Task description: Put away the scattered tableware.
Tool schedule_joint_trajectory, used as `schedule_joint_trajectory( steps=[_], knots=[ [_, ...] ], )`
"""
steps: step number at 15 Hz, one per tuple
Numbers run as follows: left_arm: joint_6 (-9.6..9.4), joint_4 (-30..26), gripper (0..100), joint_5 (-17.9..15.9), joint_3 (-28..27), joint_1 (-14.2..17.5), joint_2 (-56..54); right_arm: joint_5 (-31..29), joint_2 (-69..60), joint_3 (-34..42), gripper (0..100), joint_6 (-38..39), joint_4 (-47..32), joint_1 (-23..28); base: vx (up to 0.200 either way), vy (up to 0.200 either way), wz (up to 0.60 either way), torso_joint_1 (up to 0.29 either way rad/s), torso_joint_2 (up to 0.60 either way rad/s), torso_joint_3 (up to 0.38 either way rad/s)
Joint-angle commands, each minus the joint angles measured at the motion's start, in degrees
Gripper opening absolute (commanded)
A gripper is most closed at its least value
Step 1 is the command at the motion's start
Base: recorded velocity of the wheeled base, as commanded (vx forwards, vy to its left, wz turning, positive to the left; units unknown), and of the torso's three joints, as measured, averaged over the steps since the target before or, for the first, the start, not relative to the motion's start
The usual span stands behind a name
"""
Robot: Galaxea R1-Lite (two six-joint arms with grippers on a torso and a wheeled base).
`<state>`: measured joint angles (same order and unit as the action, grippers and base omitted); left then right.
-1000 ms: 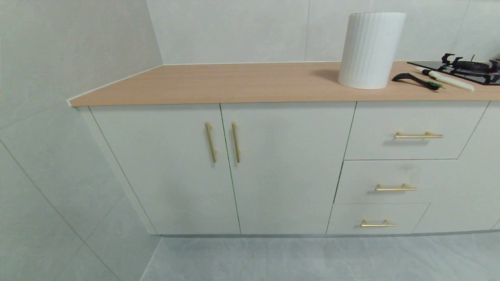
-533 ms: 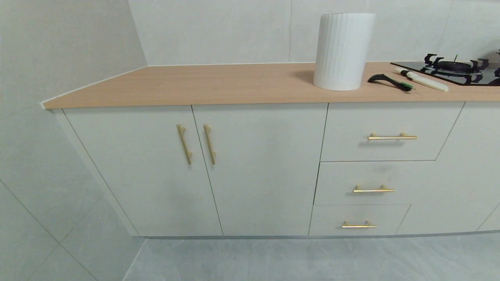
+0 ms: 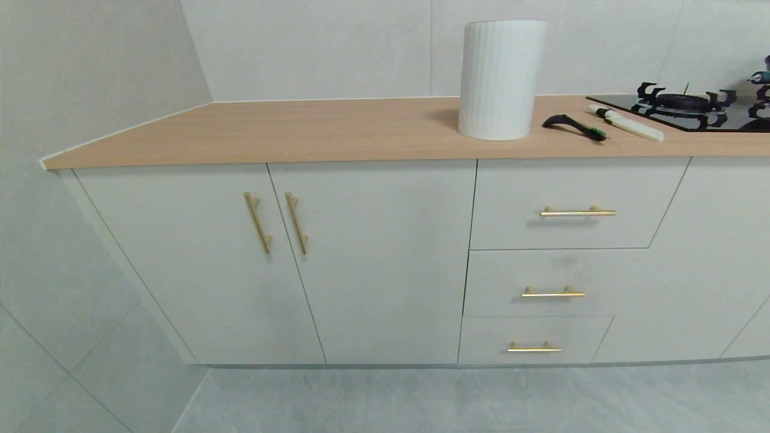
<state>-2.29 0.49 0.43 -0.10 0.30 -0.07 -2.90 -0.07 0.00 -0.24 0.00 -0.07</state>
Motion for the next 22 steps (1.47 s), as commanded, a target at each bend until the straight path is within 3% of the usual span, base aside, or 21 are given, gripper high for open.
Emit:
schedule_joint_trajectory(
  steps=[1,3,7,15,18,22],
  knots=[
    [0.01,0.0,100,0.0,0.0,0.0,0.1,0.0,0.1,0.0,100,0.0,0.0,0.0,0.0,0.0,0.0,0.0,0.0,0.0],
    [-0.08,0.0,100,0.0,0.0,0.0,0.1,0.0,0.1,0.0,100,0.0,0.0,0.0,0.0,0.0,0.0,0.0,0.0,0.0],
    [0.01,0.0,100,0.0,0.0,0.0,0.1,0.0,0.1,0.0,100,0.0,0.0,0.0,0.2,0.0,0.0,0.002,0.0,0.002],
    [-0.17,0.0,100,0.0,0.0,0.0,0.1,0.0,0.1,0.0,100,0.0,0.0,0.0,0.0,0.0,0.0,0.0,0.0,0.0],
    [0.01,0.0,100,0.0,0.0,0.0,0.1,0.0,0.1,0.0,100,0.0,0.0,0.0,0.0,-0.2,0.0,0.001,0.0,0.002],
    [0.09,0.0,100,0.1,0.0,0.0,0.1,0.0,0.1,0.0,100,0.0,0.0,0.0,0.0,0.0,0.0,0.0,0.0,0.0]
  ],
)
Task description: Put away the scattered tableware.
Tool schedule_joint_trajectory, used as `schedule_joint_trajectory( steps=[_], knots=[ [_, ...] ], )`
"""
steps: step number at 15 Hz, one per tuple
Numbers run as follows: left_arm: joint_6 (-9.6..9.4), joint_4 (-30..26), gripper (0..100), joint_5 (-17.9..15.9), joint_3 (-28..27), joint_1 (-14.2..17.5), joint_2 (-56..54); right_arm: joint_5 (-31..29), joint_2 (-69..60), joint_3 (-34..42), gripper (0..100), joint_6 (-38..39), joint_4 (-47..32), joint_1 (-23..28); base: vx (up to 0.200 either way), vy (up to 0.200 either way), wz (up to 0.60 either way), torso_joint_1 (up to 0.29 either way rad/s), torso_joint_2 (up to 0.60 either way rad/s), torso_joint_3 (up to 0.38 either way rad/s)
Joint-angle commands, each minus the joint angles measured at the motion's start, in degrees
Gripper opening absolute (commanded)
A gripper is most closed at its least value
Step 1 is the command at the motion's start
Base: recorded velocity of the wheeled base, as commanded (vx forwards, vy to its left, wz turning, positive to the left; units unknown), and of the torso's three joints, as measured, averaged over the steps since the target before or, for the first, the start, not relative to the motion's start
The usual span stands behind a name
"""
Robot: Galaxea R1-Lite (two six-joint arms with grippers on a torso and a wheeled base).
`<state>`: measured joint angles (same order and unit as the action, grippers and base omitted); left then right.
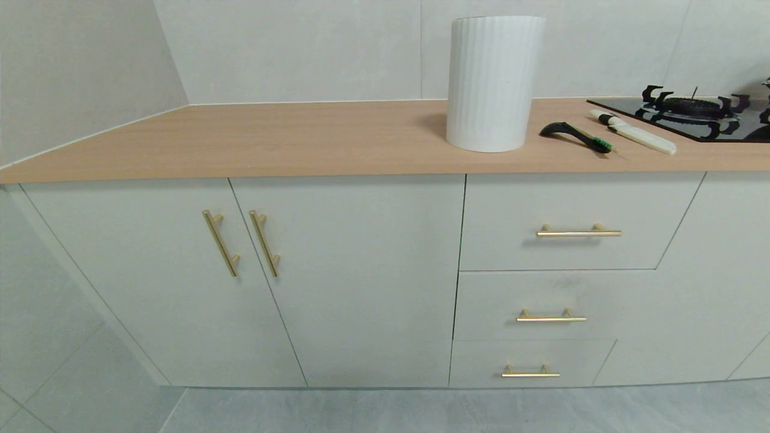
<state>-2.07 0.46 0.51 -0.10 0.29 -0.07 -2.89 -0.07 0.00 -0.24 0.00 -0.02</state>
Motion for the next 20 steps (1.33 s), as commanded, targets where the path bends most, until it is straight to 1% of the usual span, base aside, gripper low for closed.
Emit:
schedule_joint_trajectory(
  steps=[1,3,10,11,12,14,15,18,20],
  knots=[
    [0.49,0.2,100,0.0,0.0,0.1,0.1,0.0,0.1,0.0,100,0.0,0.0,-0.1,0.0,0.0,0.0,0.0,0.0,0.0],
    [2.34,0.2,100,0.2,-0.1,0.1,0.1,0.0,0.1,0.0,100,0.1,0.0,-0.1,0.0,0.0,0.0,0.0,0.0,0.0],
    [2.42,0.2,100,0.3,-0.1,0.1,0.1,0.2,0.2,-0.2,100,-1.2,0.2,-0.1,0.0,0.0,0.0,0.0,0.0,0.0],
    [2.42,0.2,100,0.3,-0.1,0.1,0.1,0.9,3.6,-5.4,100,-0.6,0.1,-0.3,0.0,0.0,0.0,0.0,0.0,0.0],
    [2.42,0.2,100,0.3,-0.1,0.1,0.1,2.2,10.4,-11.3,100,1.9,-0.3,-1.1,0.0,0.0,0.0,0.0,0.0,0.0],
    [2.42,0.2,100,0.4,-0.1,0.1,0.1,5.4,29.4,-15.2,100,1.7,-0.3,-3.3,0.0,0.0,0.0,0.0,0.0,0.0],
    [2.42,0.2,100,0.3,-0.1,0.1,0.1,6.8,40.2,-17.7,100,1.1,1.1,-3.8,0.0,0.0,0.0,0.0,0.0,0.0],
    [2.42,0.2,100,0.3,-0.1,0.1,0.1,6.8,67.6,-25.3,100,0.7,6.8,-5.6,0.0,0.0,0.0,0.0,0.0,0.0],
    [2.42,0.2,100,0.3,-0.1,0.1,0.1,6.8,77.2,-27.9,100,0.5,9.9,-5.6,0.0,0.0,0.0,0.0,0.0,0.0]
  ],
)
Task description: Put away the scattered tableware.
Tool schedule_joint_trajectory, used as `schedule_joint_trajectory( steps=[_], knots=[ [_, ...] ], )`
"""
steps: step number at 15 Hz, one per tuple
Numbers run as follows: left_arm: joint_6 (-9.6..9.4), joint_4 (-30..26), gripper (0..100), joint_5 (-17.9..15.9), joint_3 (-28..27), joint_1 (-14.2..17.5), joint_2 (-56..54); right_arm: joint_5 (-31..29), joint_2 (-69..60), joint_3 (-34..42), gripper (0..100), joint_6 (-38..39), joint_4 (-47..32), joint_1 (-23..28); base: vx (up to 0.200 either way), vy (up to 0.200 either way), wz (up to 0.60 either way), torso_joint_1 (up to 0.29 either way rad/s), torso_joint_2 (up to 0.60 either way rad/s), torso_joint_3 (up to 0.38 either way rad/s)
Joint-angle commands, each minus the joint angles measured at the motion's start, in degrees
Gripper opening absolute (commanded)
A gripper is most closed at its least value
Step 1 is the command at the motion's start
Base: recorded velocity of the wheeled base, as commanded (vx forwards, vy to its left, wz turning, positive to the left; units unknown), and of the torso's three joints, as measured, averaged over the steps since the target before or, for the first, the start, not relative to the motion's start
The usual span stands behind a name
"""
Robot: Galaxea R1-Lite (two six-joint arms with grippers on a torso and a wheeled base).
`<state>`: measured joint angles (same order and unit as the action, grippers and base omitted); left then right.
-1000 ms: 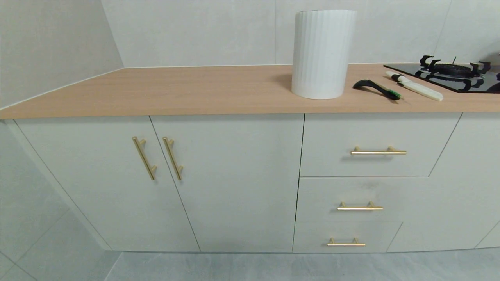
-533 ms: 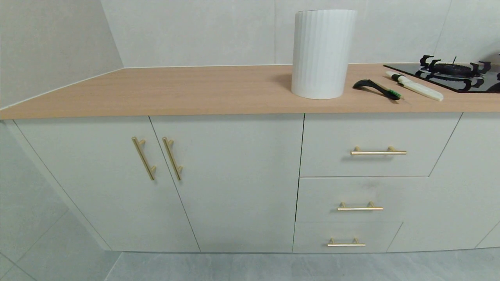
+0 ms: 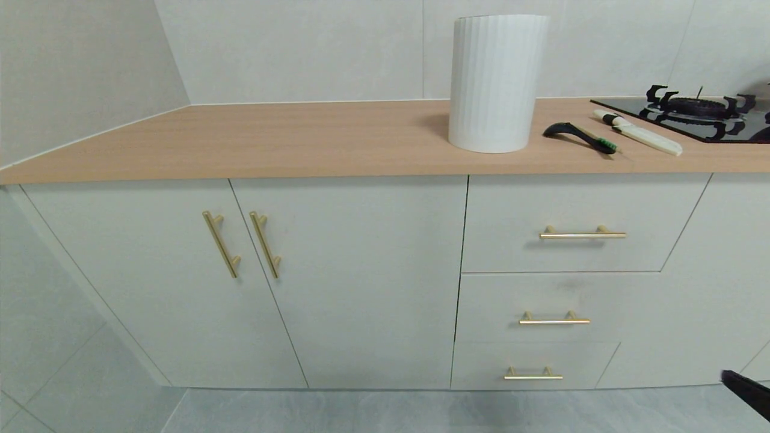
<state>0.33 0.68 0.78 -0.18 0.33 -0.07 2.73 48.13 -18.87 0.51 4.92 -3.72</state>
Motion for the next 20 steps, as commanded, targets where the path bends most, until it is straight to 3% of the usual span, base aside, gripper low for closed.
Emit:
schedule_joint_trajectory(
  steps=[1,6,9,20],
  knots=[
    [0.02,0.0,100,0.1,0.0,0.0,0.1,1.2,39.9,-9.9,100,-0.2,11.5,-1.9,0.0,0.0,0.0,0.0,0.0,0.0],
    [0.02,0.0,100,0.1,0.0,0.0,0.1,0.3,64.0,-9.9,100,-0.5,35.9,-2.3,0.0,0.0,0.0,0.0,0.0,0.0],
    [0.02,0.0,100,0.0,0.0,0.1,0.1,-5.0,76.2,-11.1,100,-0.5,51.0,-3.2,0.0,0.0,0.0,0.0,0.0,0.0],
    [0.02,0.0,100,0.1,0.0,0.0,0.1,-10.4,87.9,-17.3,100,-0.1,63.4,-2.3,0.0,0.0,0.0,0.0,0.0,0.0]
  ],
)
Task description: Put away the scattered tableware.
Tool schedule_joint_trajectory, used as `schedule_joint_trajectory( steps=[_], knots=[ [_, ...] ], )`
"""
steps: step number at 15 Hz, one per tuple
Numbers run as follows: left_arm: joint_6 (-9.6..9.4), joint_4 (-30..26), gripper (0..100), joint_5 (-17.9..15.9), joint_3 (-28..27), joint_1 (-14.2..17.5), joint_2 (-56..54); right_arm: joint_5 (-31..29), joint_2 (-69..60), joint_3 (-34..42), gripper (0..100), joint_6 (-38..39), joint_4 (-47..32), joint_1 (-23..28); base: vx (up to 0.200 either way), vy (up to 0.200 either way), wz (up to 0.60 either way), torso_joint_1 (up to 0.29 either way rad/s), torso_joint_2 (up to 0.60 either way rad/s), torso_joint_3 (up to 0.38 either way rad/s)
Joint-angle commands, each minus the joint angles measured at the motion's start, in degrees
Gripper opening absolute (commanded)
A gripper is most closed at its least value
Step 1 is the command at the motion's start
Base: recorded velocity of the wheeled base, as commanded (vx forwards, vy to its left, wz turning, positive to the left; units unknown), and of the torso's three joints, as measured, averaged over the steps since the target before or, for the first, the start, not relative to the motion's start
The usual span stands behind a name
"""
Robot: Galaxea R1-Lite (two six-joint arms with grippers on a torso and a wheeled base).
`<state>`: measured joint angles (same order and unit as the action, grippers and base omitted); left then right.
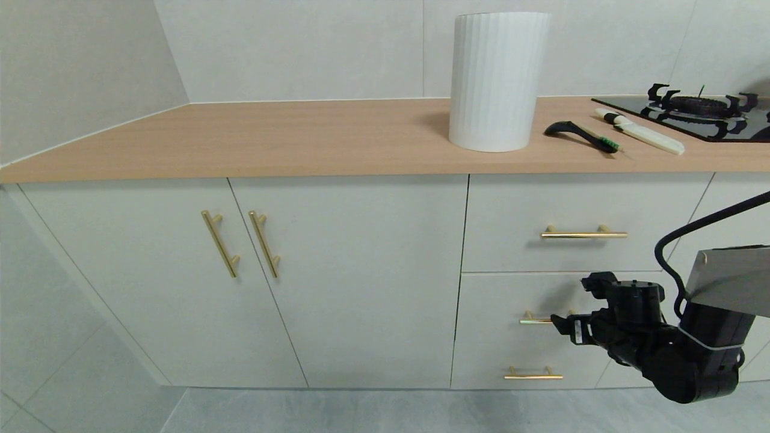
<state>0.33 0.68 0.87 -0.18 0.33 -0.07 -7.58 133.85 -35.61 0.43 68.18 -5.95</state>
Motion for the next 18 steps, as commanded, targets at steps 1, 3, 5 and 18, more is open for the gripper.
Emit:
schedule_joint_trajectory(
  steps=[1,3,5,18],
  knots=[
    [0.02,0.0,100,0.0,0.0,0.0,0.1,-0.2,2.6,-1.2,100,0.1,0.3,0.0,0.0,0.0,0.0,0.0,0.0,0.0],
    [0.02,0.0,100,0.0,0.0,0.0,0.1,-0.5,3.0,-2.1,100,1.1,0.3,0.0,0.0,0.0,0.0,0.0,0.0,0.0],
    [0.02,0.0,100,0.0,0.0,0.0,0.1,-1.2,3.6,-3.5,100,2.1,0.3,0.0,0.0,0.0,0.0,0.0,0.0,0.0],
    [0.02,0.0,100,0.0,0.0,0.0,0.1,-1.8,3.6,0.5,100,1.8,0.6,0.1,0.0,0.0,0.0,0.0,0.0,0.0]
  ],
)
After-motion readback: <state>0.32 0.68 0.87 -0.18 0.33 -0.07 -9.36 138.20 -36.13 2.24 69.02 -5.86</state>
